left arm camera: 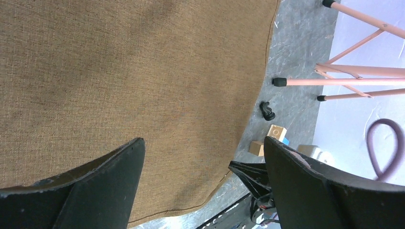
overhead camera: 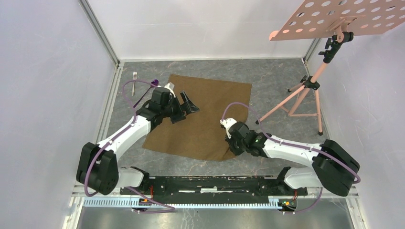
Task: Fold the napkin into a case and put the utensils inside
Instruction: Flatten out the crumpled napkin at the center of the board, then smooth out the napkin at the center of the board.
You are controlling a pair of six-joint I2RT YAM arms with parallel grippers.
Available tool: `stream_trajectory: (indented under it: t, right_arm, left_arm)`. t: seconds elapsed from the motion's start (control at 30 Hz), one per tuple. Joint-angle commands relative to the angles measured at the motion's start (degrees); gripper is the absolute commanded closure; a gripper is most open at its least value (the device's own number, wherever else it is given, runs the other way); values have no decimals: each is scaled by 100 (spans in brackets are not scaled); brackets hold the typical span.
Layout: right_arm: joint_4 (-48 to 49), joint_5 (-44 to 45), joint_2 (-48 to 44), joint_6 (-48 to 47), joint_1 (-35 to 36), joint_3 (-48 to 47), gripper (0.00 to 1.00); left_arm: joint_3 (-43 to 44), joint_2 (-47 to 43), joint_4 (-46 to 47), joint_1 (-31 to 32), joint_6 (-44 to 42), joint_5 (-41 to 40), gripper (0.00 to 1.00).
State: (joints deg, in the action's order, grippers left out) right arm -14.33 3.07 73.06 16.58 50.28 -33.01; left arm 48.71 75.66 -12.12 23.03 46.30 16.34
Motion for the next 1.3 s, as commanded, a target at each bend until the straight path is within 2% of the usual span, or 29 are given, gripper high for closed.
stream_trajectory:
  t: [0.0, 0.17, 0.33, 0.43, 0.53, 0.67, 0.73, 0.83, 1.0, 1.13, 1.27]
  right_arm:
    - [228, 620, 111, 507, 165, 302, 100]
    - [-346, 1358, -319, 1285, 466, 702, 100]
    - [-972, 1585, -1159, 2056, 800, 1131, 100]
    - [-942, 1487, -1659, 2123, 954, 1113, 99]
    - [-839, 1596, -1765, 1749, 948, 626, 86]
    - [-873, 2419, -1381, 1107, 717, -179, 52]
    - [-387, 2211, -1065, 645, 202, -397, 43]
    - [241, 1846, -305, 257, -605, -735, 38]
    - [940, 1695, 1077, -138, -1232, -1515, 38]
    - [956, 1646, 2085, -325, -1637, -2276, 57]
    - [1029, 1702, 2695, -403, -1970, -2666, 62]
  left_arm:
    - [-32, -371, 11, 31, -201, -223, 0]
    - [-54, -457, -40, 32, -273, -425, 0]
    - [-21, -356, -82, 27, -364, -563, 0]
    - [44, -264, -41, 25, -368, -557, 0]
    - [189, -98, -49, 19, -384, -599, 0]
    - [362, 107, -6, 13, -284, -727, 0]
    - [460, 282, -22, -10, -182, -983, 0]
    - [690, 697, -22, -106, 1, -1205, 0]
    - [1393, 1658, -126, -261, 67, -1264, 0]
    - [1846, 2154, -393, -274, -3, -1494, 0]
    - [1829, 2377, -324, -316, 77, -1853, 0]
